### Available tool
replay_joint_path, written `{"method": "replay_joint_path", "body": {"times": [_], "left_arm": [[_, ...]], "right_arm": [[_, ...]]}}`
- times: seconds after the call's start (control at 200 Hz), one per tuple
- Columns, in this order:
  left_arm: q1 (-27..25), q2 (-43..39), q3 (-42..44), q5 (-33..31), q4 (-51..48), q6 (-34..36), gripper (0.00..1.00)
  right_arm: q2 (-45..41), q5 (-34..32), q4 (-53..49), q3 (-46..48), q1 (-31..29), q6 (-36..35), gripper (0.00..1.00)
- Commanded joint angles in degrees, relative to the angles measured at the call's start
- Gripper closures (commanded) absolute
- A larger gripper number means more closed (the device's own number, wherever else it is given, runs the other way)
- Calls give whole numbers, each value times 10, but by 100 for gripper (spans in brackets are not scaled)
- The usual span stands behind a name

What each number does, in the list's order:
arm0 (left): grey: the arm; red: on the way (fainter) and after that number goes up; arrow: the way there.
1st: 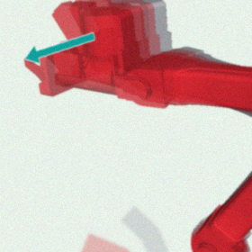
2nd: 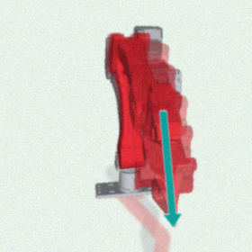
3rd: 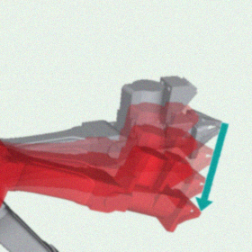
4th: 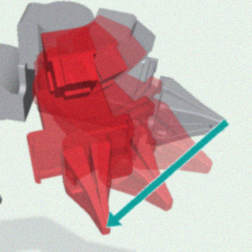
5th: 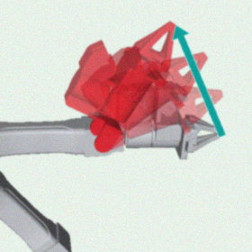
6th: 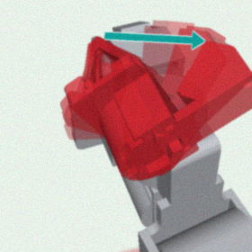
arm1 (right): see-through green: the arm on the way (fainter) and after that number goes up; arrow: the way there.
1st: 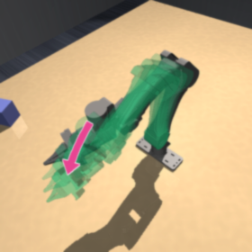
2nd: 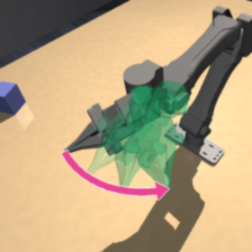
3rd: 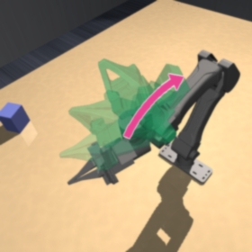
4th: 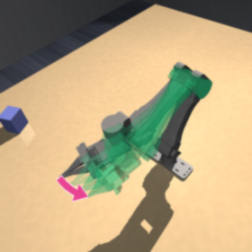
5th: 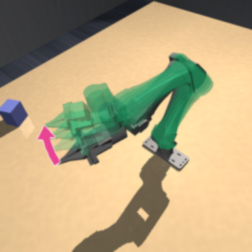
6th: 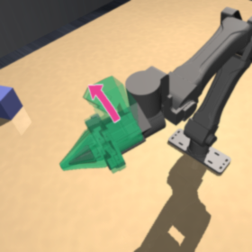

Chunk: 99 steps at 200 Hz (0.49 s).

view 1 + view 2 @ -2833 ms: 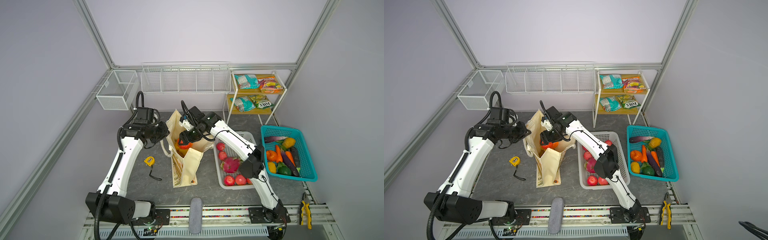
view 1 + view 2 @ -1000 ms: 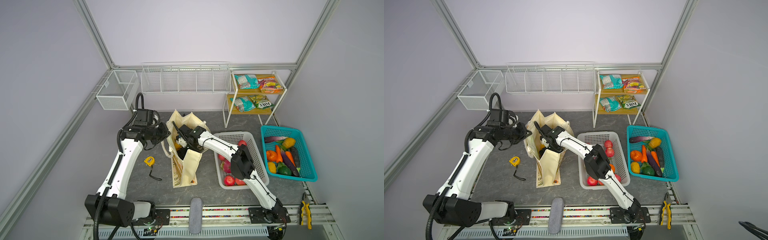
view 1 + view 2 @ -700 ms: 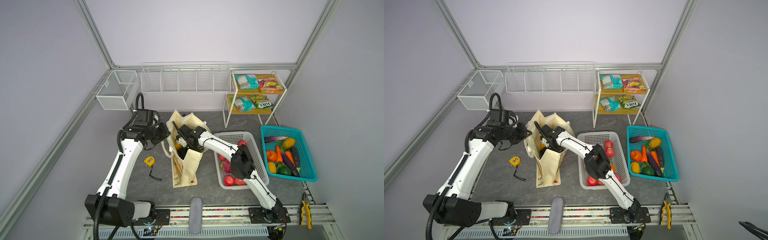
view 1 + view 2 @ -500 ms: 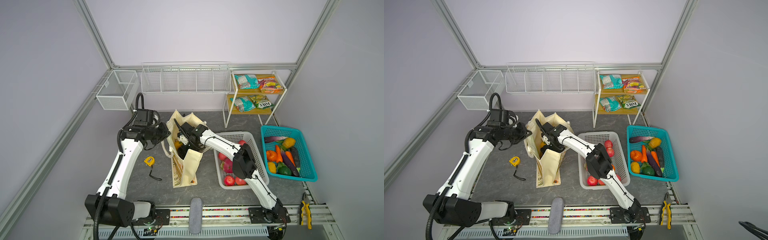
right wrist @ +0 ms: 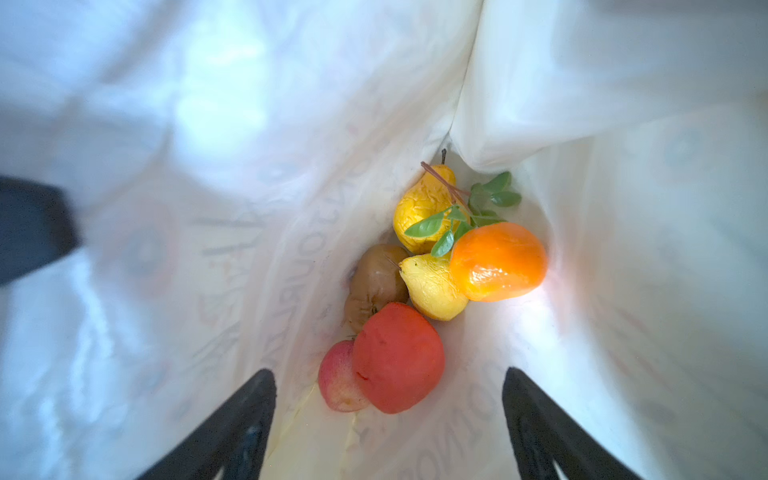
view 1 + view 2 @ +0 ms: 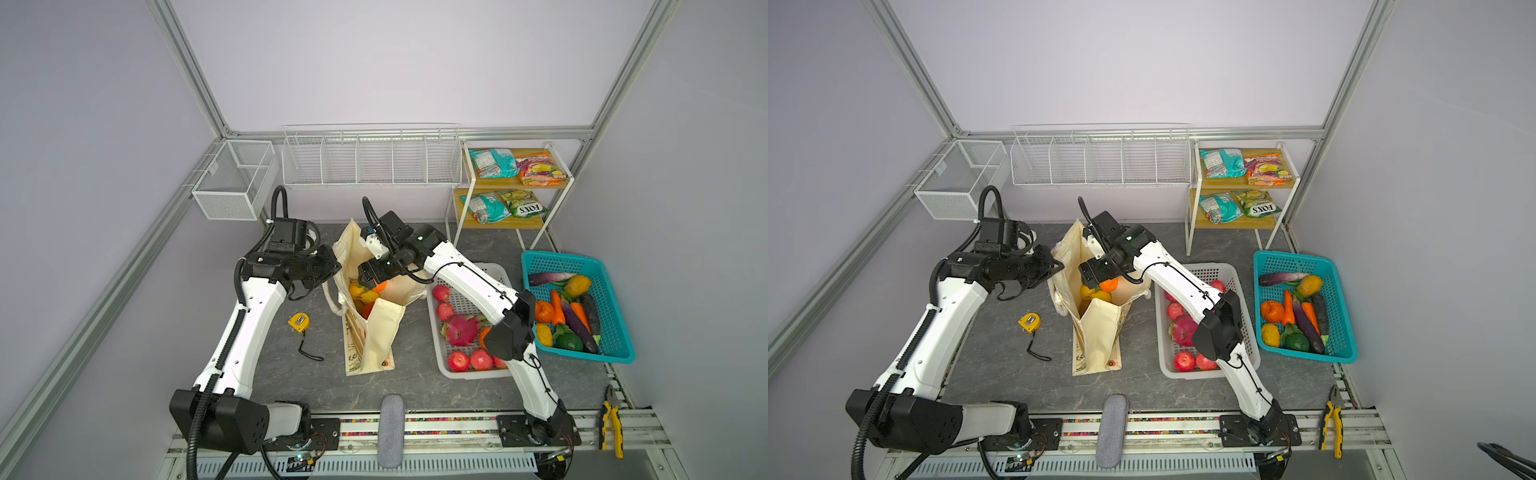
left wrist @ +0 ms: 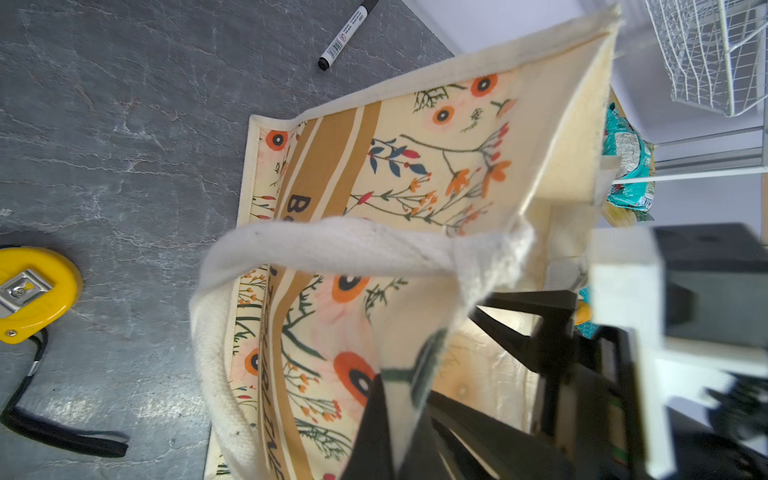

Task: Place the food into the grocery bag and tie it
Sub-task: 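Open the right gripper and raise it out of the bag toward the baskets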

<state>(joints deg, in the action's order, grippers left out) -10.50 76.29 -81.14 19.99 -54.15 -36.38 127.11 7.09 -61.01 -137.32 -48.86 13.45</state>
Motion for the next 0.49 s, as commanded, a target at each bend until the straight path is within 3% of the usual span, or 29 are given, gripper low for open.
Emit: {"method": "replay_joint_path", "body": {"times": [0.0,0.285,0.49], "left_arm": [[1,-2,-20,3,-10,3,100],[1,6,-34,-12,-34,19,100],[1,18,-48,-12,-38,28,100]], "right_arm": [[-41,-12,-10,-9,3,-7,12],[-128,-29,-1,17,5,-7,12],[-259,-100,66,164,5,-21,12]]}}
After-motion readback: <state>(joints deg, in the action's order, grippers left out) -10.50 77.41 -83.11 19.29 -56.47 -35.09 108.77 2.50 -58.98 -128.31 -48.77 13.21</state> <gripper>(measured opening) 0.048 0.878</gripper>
